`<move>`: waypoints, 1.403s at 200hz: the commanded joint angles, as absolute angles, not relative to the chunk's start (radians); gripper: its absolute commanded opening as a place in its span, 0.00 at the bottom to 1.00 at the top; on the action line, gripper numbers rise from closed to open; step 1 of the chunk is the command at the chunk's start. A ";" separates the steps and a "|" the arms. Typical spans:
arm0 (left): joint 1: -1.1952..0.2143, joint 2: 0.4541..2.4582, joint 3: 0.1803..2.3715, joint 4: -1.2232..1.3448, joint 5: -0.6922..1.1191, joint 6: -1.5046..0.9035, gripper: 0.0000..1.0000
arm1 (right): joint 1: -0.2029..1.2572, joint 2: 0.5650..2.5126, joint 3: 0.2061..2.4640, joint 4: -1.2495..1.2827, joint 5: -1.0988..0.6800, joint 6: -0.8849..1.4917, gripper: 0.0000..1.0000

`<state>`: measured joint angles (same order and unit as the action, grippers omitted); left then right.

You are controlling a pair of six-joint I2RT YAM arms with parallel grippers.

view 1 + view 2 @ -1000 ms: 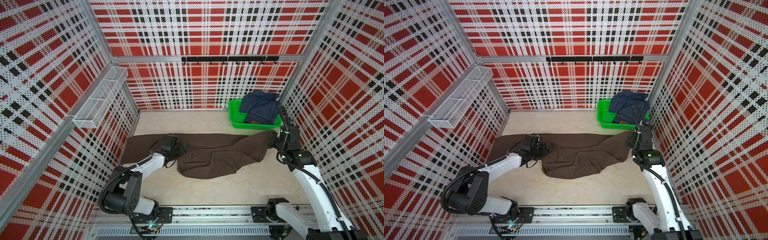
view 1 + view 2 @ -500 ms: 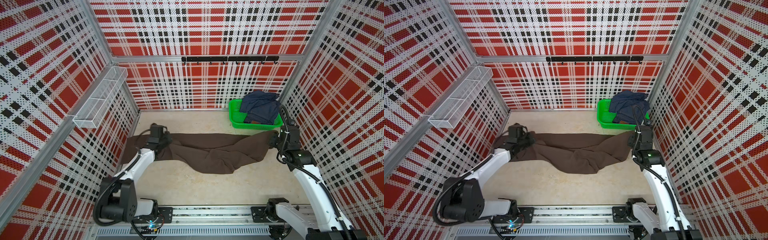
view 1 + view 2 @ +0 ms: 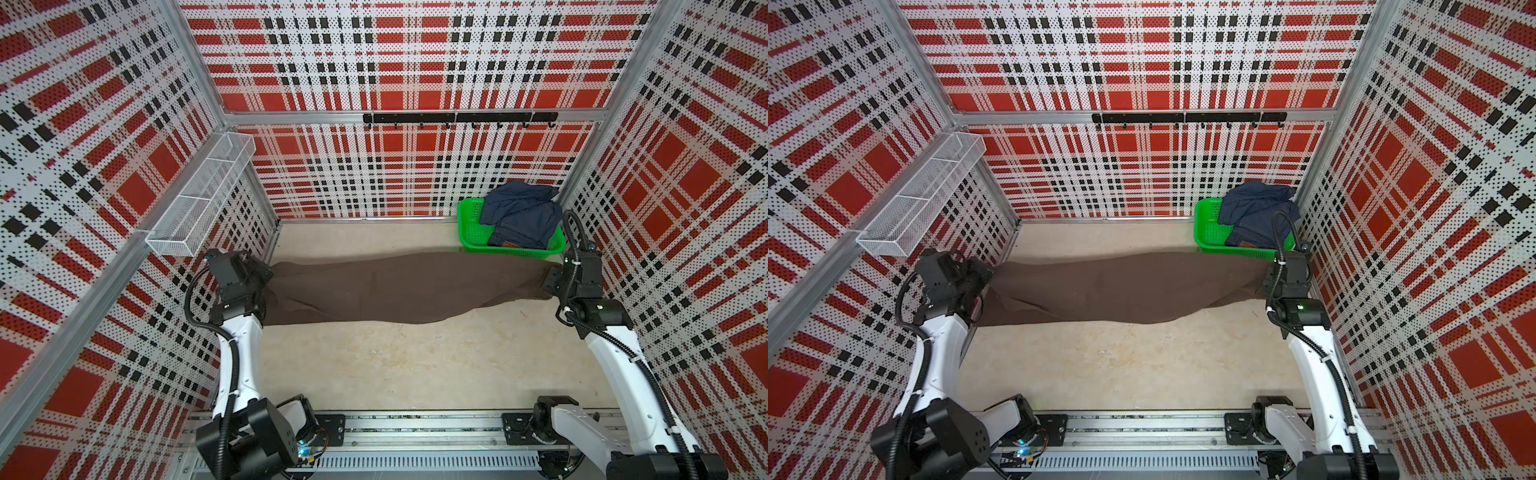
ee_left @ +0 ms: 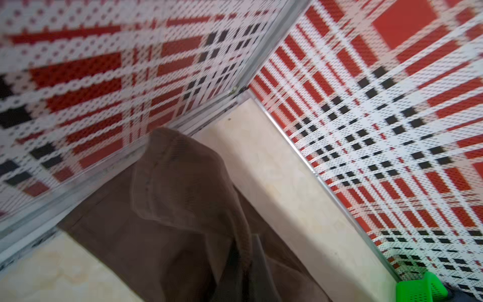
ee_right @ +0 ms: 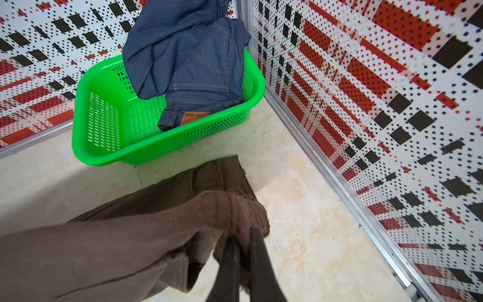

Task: Fold and stack the trousers
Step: Flatten out the trousers at the center of the table.

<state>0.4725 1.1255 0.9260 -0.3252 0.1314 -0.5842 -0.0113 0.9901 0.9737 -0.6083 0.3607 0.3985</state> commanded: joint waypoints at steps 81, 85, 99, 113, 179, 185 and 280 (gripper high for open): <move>0.493 1.269 1.105 -0.186 0.288 -0.701 0.00 | -0.055 1.063 1.066 -0.528 0.309 0.474 0.00; 0.498 1.264 1.111 -0.186 0.290 -0.704 0.00 | -0.054 1.060 1.071 -0.530 0.307 0.473 0.00; 0.524 1.224 1.100 -0.182 0.290 -0.709 0.00 | -0.054 1.030 1.069 -0.545 0.320 0.472 0.00; 0.565 1.165 1.036 -0.184 0.285 -0.701 0.00 | -0.054 0.969 1.031 -0.556 0.351 0.478 0.00; 0.821 1.027 0.484 -0.073 0.461 -0.775 0.74 | -0.054 0.666 0.687 -0.587 0.399 0.624 0.00; 0.826 1.028 0.482 -0.074 0.466 -0.781 0.76 | -0.055 0.647 0.663 -0.590 0.396 0.640 0.00; 0.607 0.969 0.640 -0.270 0.269 -0.735 0.85 | -0.055 0.518 0.533 -0.600 0.401 0.721 0.00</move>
<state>0.6628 0.9714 0.6399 -0.2028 0.3500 -0.7540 -0.0463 0.5209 0.5358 -0.6312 0.3771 0.6838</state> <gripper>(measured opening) 0.839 0.069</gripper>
